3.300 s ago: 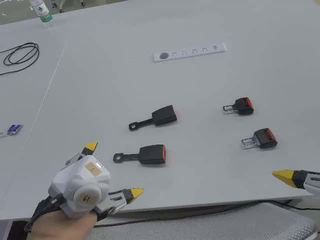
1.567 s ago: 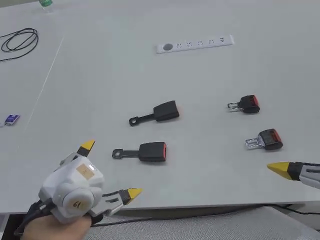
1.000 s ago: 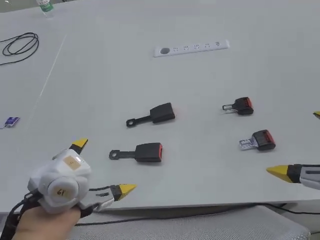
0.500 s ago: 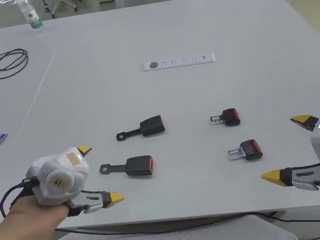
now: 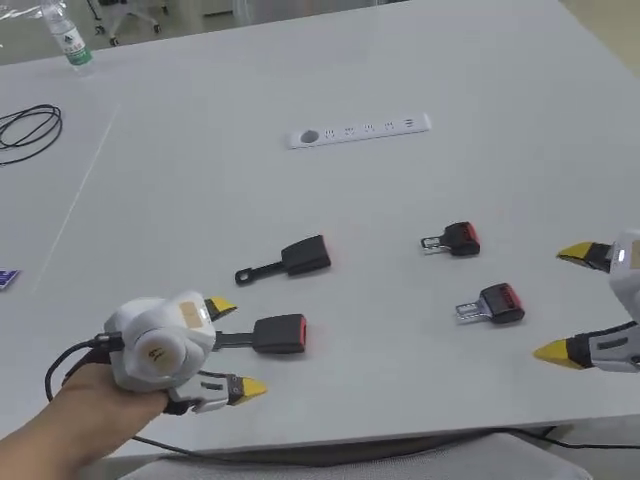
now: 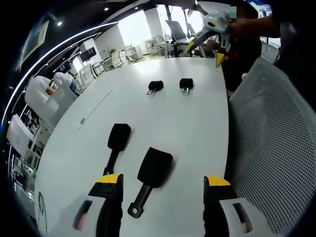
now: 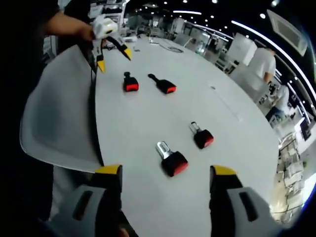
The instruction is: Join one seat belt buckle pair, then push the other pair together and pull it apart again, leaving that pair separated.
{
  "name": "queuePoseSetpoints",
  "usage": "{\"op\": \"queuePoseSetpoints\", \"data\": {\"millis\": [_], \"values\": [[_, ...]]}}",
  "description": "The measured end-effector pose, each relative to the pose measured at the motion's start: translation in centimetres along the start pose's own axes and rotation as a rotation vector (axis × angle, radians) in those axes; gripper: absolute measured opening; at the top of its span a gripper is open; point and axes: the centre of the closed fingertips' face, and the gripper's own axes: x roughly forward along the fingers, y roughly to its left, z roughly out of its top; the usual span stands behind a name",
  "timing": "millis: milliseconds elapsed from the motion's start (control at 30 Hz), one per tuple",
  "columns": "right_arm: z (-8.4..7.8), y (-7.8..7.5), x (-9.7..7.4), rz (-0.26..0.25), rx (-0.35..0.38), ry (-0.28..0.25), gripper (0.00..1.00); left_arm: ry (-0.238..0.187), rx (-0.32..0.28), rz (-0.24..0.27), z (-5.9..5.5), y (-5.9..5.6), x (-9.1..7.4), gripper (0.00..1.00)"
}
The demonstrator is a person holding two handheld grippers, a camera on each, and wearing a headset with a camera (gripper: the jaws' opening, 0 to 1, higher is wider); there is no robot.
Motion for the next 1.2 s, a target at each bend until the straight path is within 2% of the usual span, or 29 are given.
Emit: {"op": "queuePoseSetpoints", "data": {"millis": [100,200,433,667,733,900,1100,1200], "values": [[-0.2,0.0,0.5,0.017,-0.042,0.007,0.69,0.001,0.042,-0.009,0.2,0.2,0.3,0.62],[-0.1,0.4,1.2,0.067,-0.086,0.006,0.61,0.002,0.065,-0.023,0.4,0.5,0.9,0.59],[-0.6,-0.6,3.2,0.109,-0.165,0.044,0.51,0.066,0.131,-0.088,0.4,0.4,2.9,0.55],[-1.6,-1.7,5.1,0.145,-0.151,0.081,0.45,0.117,0.155,-0.146,0.1,0.2,4.4,0.5],[-1.5,-2.1,5.4,0.151,-0.152,0.084,0.43,0.136,0.168,-0.148,-0.2,0.4,4.7,0.48],[-1.1,-2.6,6.1,0.165,-0.171,0.092,0.42,0.171,0.158,-0.161,-0.6,1.1,5.4,0.44],[-2.0,-2.6,7.5,0.224,-0.195,0.143,0.41,0.177,0.172,-0.166,-0.2,2.0,6.4,0.41],[-2.3,-2.4,7.8,0.251,-0.197,0.159,0.4,0.159,0.156,-0.181,0.4,2.0,6.8,0.41]]}}
